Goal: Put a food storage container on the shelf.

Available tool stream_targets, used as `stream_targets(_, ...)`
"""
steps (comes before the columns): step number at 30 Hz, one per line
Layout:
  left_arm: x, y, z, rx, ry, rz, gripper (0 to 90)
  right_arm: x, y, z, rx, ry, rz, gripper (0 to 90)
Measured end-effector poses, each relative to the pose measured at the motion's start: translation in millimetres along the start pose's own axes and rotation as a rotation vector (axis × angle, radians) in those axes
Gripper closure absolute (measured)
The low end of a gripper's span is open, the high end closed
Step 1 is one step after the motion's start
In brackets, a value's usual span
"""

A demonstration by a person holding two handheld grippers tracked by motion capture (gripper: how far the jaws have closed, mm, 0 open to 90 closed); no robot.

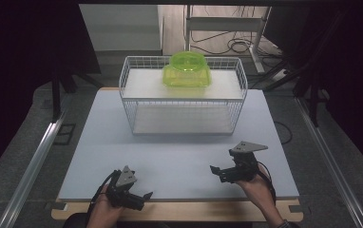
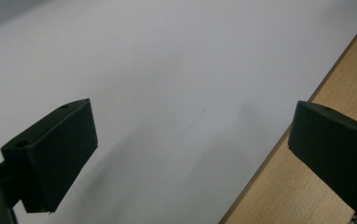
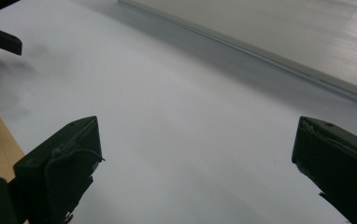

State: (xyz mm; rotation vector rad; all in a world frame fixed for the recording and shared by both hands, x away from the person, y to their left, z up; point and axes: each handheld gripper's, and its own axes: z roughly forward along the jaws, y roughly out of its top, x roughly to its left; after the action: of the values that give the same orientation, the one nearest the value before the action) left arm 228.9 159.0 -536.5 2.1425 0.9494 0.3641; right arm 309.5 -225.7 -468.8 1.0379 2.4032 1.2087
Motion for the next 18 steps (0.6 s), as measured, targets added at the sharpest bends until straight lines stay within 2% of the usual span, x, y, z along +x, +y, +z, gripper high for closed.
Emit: stream_targets(18,0.0,-0.4,0.0,-0.005,0.004,0.004,1.1,-6.3,-29.7,-5.5,0.031,-0.048,0.015,1.6)
